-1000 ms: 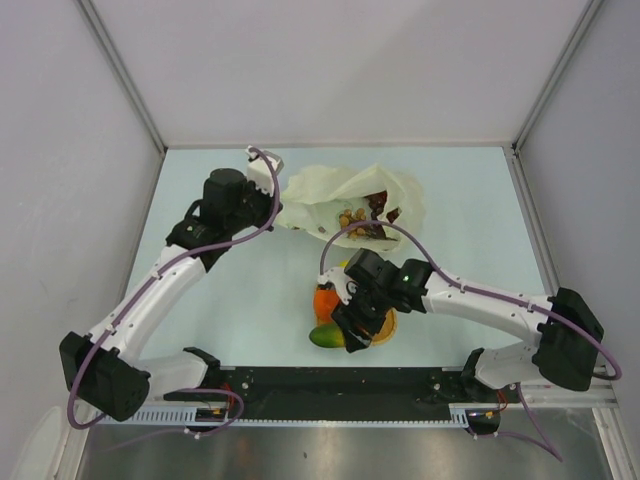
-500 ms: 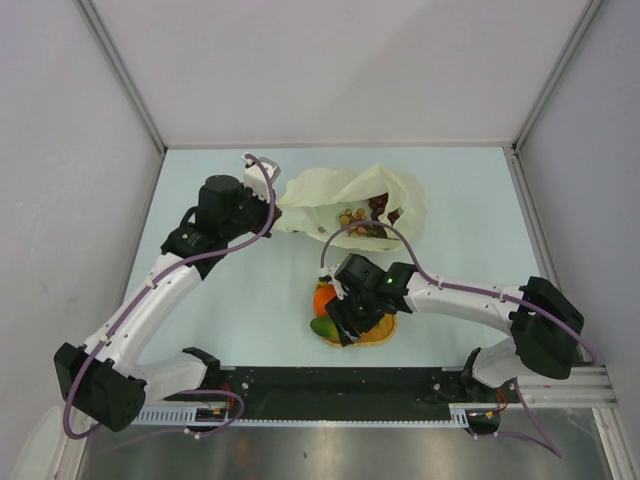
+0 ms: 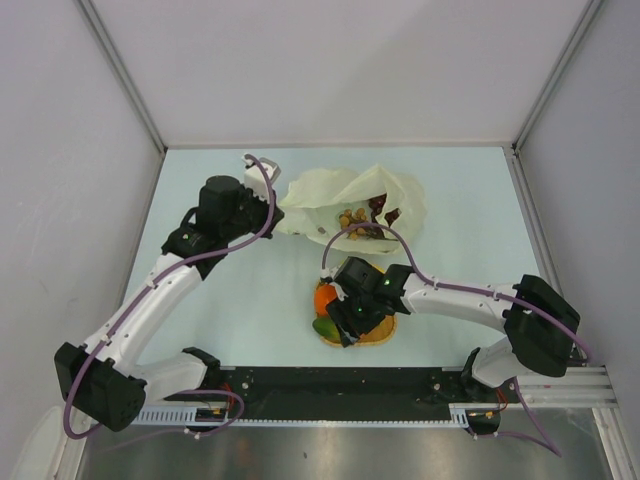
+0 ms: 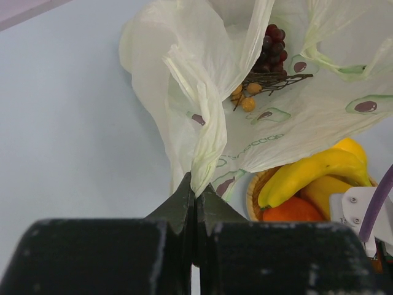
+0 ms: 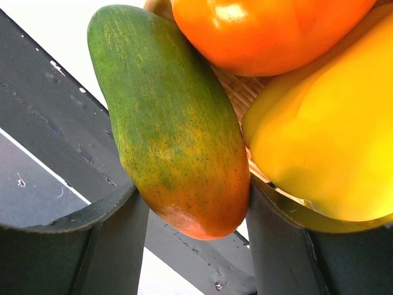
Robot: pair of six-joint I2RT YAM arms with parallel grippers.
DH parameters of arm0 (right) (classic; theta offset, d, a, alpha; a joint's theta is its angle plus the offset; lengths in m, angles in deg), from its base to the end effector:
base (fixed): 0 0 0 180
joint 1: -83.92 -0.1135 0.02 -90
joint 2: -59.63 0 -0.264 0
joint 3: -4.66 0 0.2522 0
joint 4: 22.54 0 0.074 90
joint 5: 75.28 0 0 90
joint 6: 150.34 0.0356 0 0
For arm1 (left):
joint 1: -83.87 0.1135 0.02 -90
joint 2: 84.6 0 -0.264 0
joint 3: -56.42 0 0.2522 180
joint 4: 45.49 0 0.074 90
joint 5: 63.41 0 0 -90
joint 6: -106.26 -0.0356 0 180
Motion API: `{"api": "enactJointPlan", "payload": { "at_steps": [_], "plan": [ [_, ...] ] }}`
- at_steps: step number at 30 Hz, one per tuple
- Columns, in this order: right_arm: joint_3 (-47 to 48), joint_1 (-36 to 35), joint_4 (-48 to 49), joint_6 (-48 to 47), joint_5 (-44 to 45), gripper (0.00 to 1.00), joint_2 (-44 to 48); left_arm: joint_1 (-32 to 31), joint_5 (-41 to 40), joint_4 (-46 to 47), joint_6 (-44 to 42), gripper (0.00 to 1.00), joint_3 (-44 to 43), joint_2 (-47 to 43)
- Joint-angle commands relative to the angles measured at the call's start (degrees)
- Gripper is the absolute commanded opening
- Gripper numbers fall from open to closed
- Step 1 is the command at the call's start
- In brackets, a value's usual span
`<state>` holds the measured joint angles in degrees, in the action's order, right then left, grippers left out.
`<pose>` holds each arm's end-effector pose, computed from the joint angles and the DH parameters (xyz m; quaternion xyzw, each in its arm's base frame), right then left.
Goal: Take the fake fruits out of the plastic bag
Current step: Place the fake fruit on the plate.
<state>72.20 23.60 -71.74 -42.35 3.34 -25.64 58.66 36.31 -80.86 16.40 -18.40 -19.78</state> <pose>0.1331 0.2477 0.1996 -0.3705 0.9020 0.2010 0.0930 0.2278 -0.1139 0.3495 0.2270 0.8122 -0.1867 0.5040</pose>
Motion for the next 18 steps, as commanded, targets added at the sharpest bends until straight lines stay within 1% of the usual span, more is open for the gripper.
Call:
{"api": "enactJointPlan", "payload": {
  "at_steps": [1,2,3,5,8,12,14,15,16,17,18],
  "plan": [
    [-0.9,-0.7,0.8,0.6,0.7,0.51,0.2,0.3,1.8,2.2,1.7,0.0,0.7,-0.7],
    [-0.9,-0.7,0.9,0.6,0.6,0.65,0.2,0.3,1.9,2.2,1.7,0.0,0.7,-0.7],
    [-1.0,-0.7,0.8,0.6,0.6,0.7,0.3,0.3,2.0,2.3,1.7,0.0,0.7,-0.7],
    [-1.1,-0.8,1.2,0.7,0.5,0.76,0.1,0.3,2.0,2.3,1.7,0.0,0.7,-0.7],
    [-1.1,-0.8,1.5,0.9,0.0,0.77,-0.2,0.3,2.1,2.1,1.8,0.0,0.8,-0.7],
    [-1.1,-1.3,1.3,0.8,0.3,0.77,0.1,0.3,2.5,1.8,2.0,0.0,0.6,-0.7],
    [-1.0,-1.7,0.7,0.7,1.6,0.73,0.5,0.3,2.7,1.7,2.0,0.0,0.5,-0.9],
    [-1.0,-2.0,0.6,0.5,2.3,0.71,0.7,0.3,2.8,1.7,2.0,0.0,0.5,-1.0],
    [-1.0,-2.3,0.3,0.4,3.0,0.65,0.7,0.3,2.9,1.5,2.0,0.0,0.5,-1.0],
    [-1.0,-2.3,0.2,0.5,3.1,0.56,0.7,0.3,2.8,1.3,2.0,0.0,0.6,-1.1],
    [-1.0,-2.4,0.3,0.4,3.2,0.54,0.6,0.3,2.8,1.4,2.0,0.0,0.5,-1.1]
  ]
}}
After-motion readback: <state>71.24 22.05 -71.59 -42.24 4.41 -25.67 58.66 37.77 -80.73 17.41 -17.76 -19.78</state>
